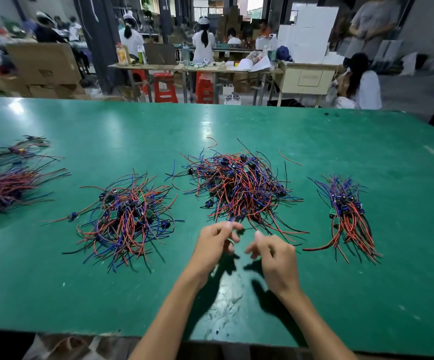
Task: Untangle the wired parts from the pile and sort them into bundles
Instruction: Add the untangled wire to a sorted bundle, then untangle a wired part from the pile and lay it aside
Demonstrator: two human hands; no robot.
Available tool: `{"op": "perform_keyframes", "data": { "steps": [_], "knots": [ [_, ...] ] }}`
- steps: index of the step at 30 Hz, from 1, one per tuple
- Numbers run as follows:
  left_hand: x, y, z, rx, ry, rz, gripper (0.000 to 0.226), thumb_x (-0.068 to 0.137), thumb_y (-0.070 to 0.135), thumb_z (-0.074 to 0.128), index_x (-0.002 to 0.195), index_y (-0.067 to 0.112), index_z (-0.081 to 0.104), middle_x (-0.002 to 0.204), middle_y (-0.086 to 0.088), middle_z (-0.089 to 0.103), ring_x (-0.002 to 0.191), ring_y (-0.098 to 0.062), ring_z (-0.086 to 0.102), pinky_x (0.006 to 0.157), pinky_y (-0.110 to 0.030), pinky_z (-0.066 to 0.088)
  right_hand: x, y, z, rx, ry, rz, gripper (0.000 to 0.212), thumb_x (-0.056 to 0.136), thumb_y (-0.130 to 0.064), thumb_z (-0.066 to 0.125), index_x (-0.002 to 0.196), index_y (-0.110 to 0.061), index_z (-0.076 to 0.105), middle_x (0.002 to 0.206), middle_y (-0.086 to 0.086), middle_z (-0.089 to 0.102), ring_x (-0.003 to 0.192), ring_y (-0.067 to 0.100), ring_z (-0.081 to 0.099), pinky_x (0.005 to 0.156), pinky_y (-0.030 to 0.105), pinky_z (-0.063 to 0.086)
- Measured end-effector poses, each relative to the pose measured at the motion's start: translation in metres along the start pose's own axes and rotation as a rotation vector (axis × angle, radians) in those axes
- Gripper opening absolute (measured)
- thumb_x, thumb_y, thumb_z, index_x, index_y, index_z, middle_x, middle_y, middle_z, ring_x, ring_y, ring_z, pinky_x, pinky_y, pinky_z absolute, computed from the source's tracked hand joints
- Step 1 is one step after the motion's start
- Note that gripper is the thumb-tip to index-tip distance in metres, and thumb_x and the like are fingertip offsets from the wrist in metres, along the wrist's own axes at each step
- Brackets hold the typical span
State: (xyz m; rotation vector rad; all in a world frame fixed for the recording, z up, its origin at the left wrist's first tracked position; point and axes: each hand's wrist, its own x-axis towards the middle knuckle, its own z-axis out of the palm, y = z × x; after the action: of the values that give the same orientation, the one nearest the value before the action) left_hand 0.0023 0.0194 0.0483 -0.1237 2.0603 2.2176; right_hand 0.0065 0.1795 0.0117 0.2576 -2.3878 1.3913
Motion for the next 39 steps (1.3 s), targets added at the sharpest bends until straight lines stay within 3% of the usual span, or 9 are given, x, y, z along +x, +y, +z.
{"op": "perform_keyframes", "data": {
  "steps": [4, 7, 10, 14, 23, 27, 32, 35, 39],
  "knots": [
    [-0.012, -0.002, -0.013, 0.23, -0.181, 0.059, 0.031, 0.107, 0.025, 0.046, 0.107, 0.012, 0.073, 0.069, 0.006, 0.057, 0.051, -0.006, 0.037, 0.05, -0.018, 0.03, 0.021, -0.002, 0.001, 0.287, -0.137, 0.368, 0.046, 0.094, -0.058, 0.048, 0.096, -0.024, 0.078, 0.085, -0.006, 0.076, 0.072, 0.005, 0.064, 0.067, 0.024, 0.048],
    [-0.016, -0.003, -0.021, 0.324, -0.217, 0.075, 0.031, 0.107, 0.027, 0.046, 0.108, 0.013, 0.074, 0.066, 0.006, 0.053, 0.051, -0.001, 0.035, 0.052, -0.016, 0.028, 0.027, -0.002, 0.0, 0.589, -0.093, 0.434, 0.038, 0.088, -0.054, 0.058, 0.099, -0.025, 0.08, 0.096, -0.003, 0.078, 0.065, 0.004, 0.056, 0.058, 0.014, 0.043],
    [-0.015, -0.006, -0.027, 0.283, -0.189, 0.029, 0.033, 0.107, 0.025, 0.045, 0.101, 0.013, 0.075, 0.061, 0.007, 0.05, 0.05, -0.003, 0.034, 0.052, -0.015, 0.028, 0.023, 0.0, 0.004, 0.741, -0.063, 0.464, 0.037, 0.083, -0.047, 0.069, 0.104, -0.018, 0.079, 0.101, 0.003, 0.077, 0.071, 0.007, 0.057, 0.065, 0.017, 0.045],
    [-0.014, -0.01, -0.032, 0.281, -0.131, -0.018, 0.037, 0.106, 0.033, 0.047, 0.089, 0.017, 0.076, 0.055, 0.01, 0.048, 0.047, -0.003, 0.033, 0.049, -0.014, 0.026, 0.024, 0.006, -0.001, 1.023, 0.05, 0.575, 0.032, 0.081, -0.032, 0.074, 0.107, -0.014, 0.075, 0.092, 0.0, 0.076, 0.067, 0.003, 0.062, 0.066, 0.014, 0.053],
    [-0.015, -0.01, -0.037, 0.47, -0.097, 0.106, 0.018, 0.098, 0.04, 0.062, 0.102, 0.029, 0.076, 0.059, 0.011, 0.061, 0.051, -0.001, 0.047, 0.051, -0.012, 0.034, 0.017, 0.006, 0.0, 1.015, 0.068, 0.504, 0.026, 0.081, -0.03, 0.074, 0.099, -0.012, 0.079, 0.097, 0.01, 0.078, 0.069, 0.005, 0.066, 0.07, 0.015, 0.055],
    [-0.01, 0.007, -0.048, 0.451, 0.058, 0.229, 0.013, 0.096, 0.034, 0.066, 0.092, 0.028, 0.077, 0.061, 0.011, 0.065, 0.05, -0.001, 0.045, 0.05, -0.012, 0.034, 0.017, 0.008, 0.001, 0.941, -0.001, 0.43, 0.034, 0.076, -0.04, 0.078, 0.105, -0.022, 0.08, 0.109, 0.009, 0.077, 0.072, 0.005, 0.062, 0.072, 0.015, 0.053],
    [0.009, 0.037, -0.096, 0.169, 0.621, 0.393, 0.011, 0.096, 0.024, 0.067, 0.097, 0.02, 0.077, 0.078, 0.008, 0.072, 0.062, -0.005, 0.055, 0.063, -0.023, 0.044, 0.015, 0.006, 0.003, 0.832, 0.02, 0.398, 0.03, 0.08, -0.031, 0.081, 0.109, -0.024, 0.078, 0.106, 0.003, 0.077, 0.082, 0.007, 0.066, 0.068, 0.016, 0.055],
    [0.013, 0.032, -0.132, 0.401, 0.972, 0.322, 0.021, 0.095, 0.031, 0.066, 0.1, 0.016, 0.079, 0.097, -0.005, 0.075, 0.09, -0.018, 0.063, 0.077, -0.028, 0.044, 0.012, 0.004, 0.012, 0.298, 0.157, 0.264, 0.024, 0.086, -0.018, 0.08, 0.104, -0.031, 0.074, 0.103, -0.01, 0.073, 0.093, 0.012, 0.065, 0.08, 0.026, 0.055],
    [0.011, 0.007, -0.15, 0.754, 1.009, 0.02, 0.031, 0.095, 0.029, 0.064, 0.12, 0.014, 0.073, 0.131, -0.017, 0.053, 0.124, -0.036, 0.037, 0.101, -0.039, 0.033, 0.011, 0.004, 0.015, -0.367, 0.265, 0.299, 0.044, 0.086, -0.022, 0.076, 0.128, -0.021, 0.066, 0.127, 0.003, 0.059, 0.118, 0.029, 0.047, 0.1, 0.041, 0.035]
  ]
}}
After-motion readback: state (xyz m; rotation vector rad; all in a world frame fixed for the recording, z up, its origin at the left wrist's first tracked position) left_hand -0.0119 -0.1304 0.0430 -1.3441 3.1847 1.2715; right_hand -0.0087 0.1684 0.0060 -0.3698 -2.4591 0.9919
